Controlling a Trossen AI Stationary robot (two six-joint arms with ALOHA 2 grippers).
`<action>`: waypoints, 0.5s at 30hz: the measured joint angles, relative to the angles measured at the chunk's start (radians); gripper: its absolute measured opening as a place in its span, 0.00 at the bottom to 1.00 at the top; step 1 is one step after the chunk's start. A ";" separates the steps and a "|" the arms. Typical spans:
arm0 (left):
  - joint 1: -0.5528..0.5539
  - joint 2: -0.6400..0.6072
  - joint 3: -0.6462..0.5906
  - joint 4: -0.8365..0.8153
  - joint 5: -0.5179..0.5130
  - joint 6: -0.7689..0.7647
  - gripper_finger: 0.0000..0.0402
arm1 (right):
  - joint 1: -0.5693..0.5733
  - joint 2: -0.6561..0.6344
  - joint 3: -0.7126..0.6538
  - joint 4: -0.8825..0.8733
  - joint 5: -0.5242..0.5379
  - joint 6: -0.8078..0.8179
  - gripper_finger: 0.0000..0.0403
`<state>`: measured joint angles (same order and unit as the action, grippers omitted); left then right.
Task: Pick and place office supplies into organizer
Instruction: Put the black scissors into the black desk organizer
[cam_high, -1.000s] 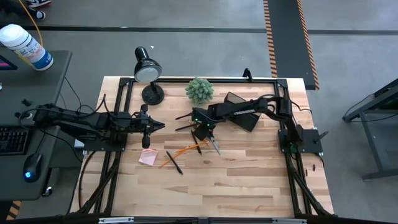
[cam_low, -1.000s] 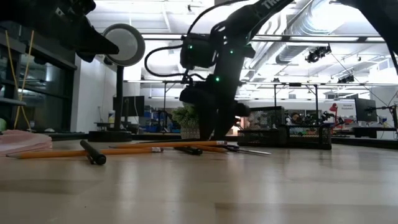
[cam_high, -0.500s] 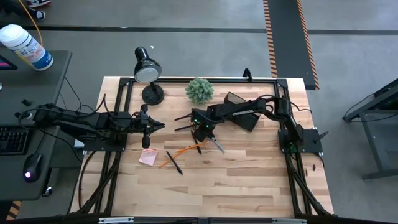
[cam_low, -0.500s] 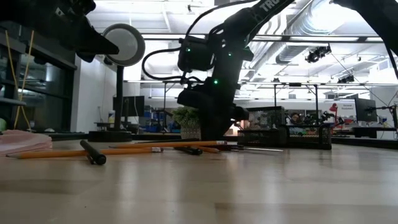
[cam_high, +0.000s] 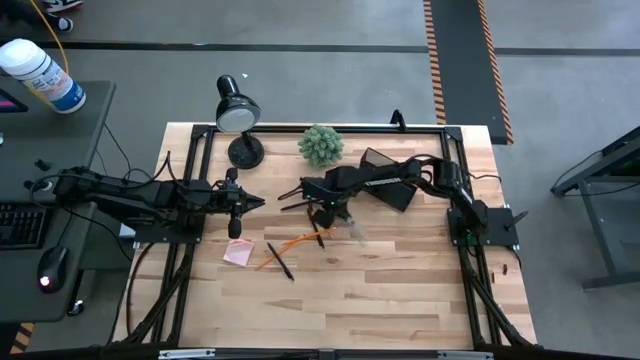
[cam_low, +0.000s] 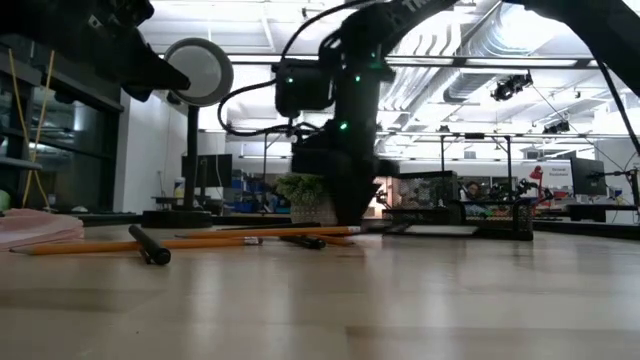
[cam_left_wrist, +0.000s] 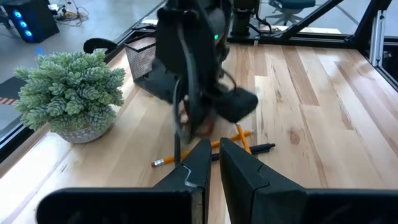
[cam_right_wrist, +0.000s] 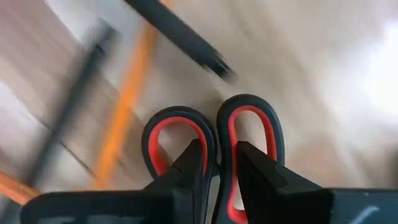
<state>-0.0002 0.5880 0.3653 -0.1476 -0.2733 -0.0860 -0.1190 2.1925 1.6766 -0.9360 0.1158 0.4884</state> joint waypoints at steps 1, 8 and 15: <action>0.000 0.000 0.000 -0.003 0.000 0.000 0.06 | 0.002 0.000 0.021 -0.037 0.020 -0.002 0.16; 0.000 0.000 0.000 -0.011 0.001 0.000 0.06 | 0.022 -0.003 0.147 -0.234 0.162 -0.006 0.16; 0.000 0.000 0.000 -0.013 0.003 0.001 0.06 | 0.055 -0.005 0.295 -0.410 0.401 -0.020 0.16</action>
<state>-0.0006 0.5879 0.3653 -0.1608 -0.2708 -0.0853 -0.0635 2.1880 1.9717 -1.3457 0.5164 0.4686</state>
